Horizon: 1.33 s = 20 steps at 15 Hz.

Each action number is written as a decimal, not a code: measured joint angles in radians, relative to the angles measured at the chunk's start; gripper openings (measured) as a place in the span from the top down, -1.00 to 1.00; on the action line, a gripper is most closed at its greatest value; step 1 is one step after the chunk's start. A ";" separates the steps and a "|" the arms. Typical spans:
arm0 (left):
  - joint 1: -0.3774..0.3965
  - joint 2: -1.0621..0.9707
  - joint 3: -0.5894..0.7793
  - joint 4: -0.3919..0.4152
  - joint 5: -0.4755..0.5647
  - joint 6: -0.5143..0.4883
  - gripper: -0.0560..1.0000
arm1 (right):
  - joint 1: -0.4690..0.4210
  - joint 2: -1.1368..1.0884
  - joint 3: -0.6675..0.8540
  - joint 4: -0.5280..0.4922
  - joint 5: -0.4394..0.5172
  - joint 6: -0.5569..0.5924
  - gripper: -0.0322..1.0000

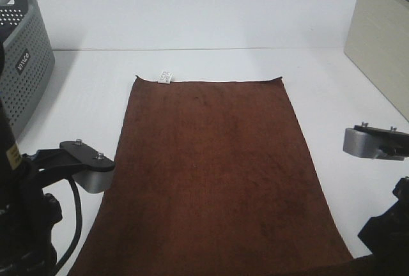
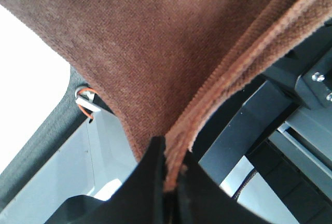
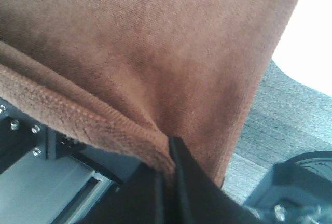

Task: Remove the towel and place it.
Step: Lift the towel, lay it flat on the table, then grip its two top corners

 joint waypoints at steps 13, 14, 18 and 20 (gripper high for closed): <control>0.000 0.248 -0.011 -0.164 -0.088 -0.025 0.89 | -0.001 0.349 0.004 0.154 -0.133 -0.232 0.92; 0.000 0.253 -0.012 -0.171 -0.090 -0.025 0.89 | -0.001 0.350 0.004 0.154 -0.131 -0.240 0.92; 0.000 0.253 -0.012 -0.237 -0.104 -0.034 0.88 | -0.001 0.350 0.004 0.155 -0.124 -0.246 0.84; 0.000 0.253 -0.012 -0.277 -0.129 -0.069 0.56 | -0.001 0.350 0.004 0.155 -0.126 -0.246 0.42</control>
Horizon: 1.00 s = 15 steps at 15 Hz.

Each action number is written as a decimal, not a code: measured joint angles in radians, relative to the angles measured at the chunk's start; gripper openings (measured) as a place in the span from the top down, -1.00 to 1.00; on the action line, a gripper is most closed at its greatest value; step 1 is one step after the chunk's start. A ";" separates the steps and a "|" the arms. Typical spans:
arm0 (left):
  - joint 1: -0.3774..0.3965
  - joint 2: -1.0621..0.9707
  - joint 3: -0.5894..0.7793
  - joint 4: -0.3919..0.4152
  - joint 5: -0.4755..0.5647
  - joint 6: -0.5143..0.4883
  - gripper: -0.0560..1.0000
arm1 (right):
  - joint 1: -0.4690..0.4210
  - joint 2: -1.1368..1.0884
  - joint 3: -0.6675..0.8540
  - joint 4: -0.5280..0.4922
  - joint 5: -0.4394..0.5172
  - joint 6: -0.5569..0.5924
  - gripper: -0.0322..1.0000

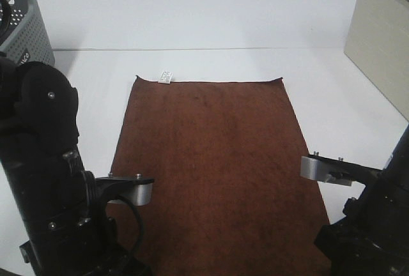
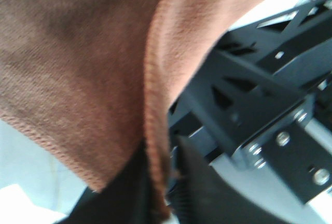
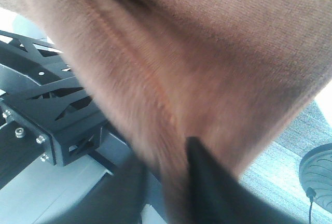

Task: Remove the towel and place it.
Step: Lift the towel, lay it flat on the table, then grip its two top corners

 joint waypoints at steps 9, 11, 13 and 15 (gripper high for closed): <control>0.000 -0.021 -0.028 0.004 0.002 -0.066 -0.75 | 0.000 -0.003 0.000 -0.006 0.000 -0.015 -0.67; 0.003 -0.021 -0.097 0.056 0.003 -0.053 -0.75 | 0.000 -0.037 -0.023 -0.061 -0.006 0.008 -0.67; 0.028 -0.023 -0.194 0.156 -0.019 -0.053 -0.75 | 0.000 -0.080 -0.103 -0.178 -0.012 0.102 -0.67; 0.056 -0.023 -0.294 0.316 -0.070 -0.111 -0.75 | 0.000 -0.087 -0.218 -0.313 -0.019 0.196 -0.69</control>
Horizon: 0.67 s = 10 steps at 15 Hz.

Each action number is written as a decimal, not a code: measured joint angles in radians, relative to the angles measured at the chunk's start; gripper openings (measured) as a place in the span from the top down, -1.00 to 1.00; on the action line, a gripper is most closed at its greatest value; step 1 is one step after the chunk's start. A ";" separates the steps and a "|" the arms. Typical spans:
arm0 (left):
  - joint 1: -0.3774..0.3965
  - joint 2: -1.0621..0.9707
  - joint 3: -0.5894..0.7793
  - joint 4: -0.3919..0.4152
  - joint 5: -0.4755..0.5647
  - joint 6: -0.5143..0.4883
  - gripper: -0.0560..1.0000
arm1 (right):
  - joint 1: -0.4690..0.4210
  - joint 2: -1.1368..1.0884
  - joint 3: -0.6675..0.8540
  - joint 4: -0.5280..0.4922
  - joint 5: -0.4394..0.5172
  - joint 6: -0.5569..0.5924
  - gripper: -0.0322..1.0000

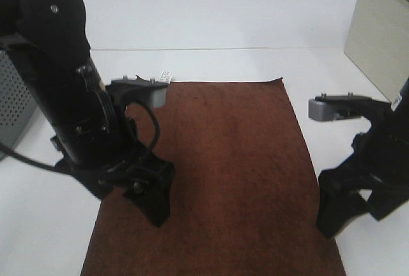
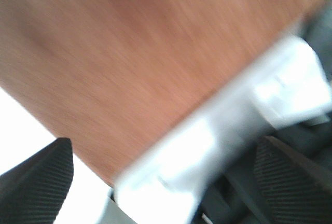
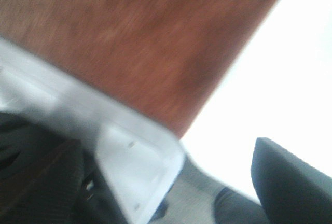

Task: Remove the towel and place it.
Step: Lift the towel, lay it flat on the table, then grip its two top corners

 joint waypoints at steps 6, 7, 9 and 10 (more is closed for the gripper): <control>0.236 0.000 -0.171 0.216 -0.030 -0.111 -0.75 | -0.195 0.054 -0.420 -0.106 0.012 0.111 -0.69; 0.273 0.000 -0.176 0.226 -0.030 -0.111 -0.75 | -0.202 0.056 -0.460 -0.119 0.005 0.111 -0.69; 0.298 0.000 -0.176 0.262 -0.027 -0.112 -0.75 | -0.202 0.054 -0.501 -0.111 -0.002 0.150 -0.69; 0.298 0.000 -0.176 0.277 -0.040 -0.123 -0.75 | -0.202 0.054 -0.502 -0.108 -0.004 0.181 -0.69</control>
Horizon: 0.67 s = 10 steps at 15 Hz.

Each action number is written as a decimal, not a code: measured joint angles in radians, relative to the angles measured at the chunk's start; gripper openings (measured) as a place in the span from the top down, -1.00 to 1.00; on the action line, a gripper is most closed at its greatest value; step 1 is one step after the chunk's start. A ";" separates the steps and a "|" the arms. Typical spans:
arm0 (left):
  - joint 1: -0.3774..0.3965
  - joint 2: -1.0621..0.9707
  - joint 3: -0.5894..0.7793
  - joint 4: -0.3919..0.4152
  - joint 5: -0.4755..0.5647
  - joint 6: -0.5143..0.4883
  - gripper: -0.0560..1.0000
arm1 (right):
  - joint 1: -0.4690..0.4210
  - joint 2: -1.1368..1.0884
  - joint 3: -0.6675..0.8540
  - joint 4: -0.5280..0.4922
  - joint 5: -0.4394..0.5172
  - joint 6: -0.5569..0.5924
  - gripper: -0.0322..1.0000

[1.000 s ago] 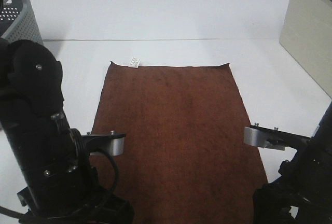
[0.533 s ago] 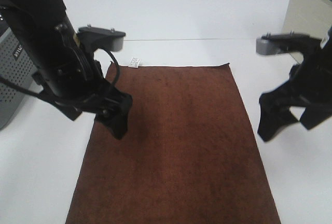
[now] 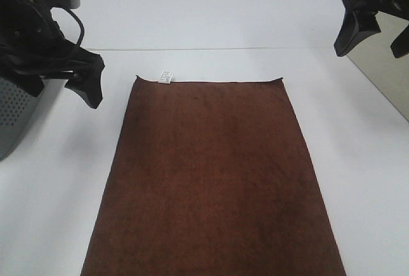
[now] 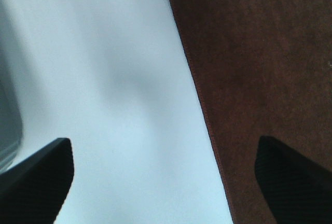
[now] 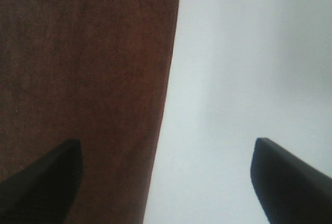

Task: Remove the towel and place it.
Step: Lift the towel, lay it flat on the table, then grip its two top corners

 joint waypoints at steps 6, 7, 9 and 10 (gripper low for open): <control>0.099 0.086 -0.083 -0.052 -0.087 0.007 -0.75 | -0.001 0.241 -0.172 -0.024 0.035 -0.028 -0.69; 0.121 0.132 -0.125 -0.077 -0.087 0.037 -0.75 | -0.001 0.304 -0.235 -0.024 0.045 -0.045 -0.69; 0.147 0.231 -0.209 -0.114 -0.087 0.078 -0.75 | -0.001 0.427 -0.348 -0.020 0.057 -0.062 -0.69; 0.150 0.282 -0.258 -0.132 -0.088 0.098 -0.75 | -0.001 0.483 -0.407 -0.014 0.058 -0.072 -0.69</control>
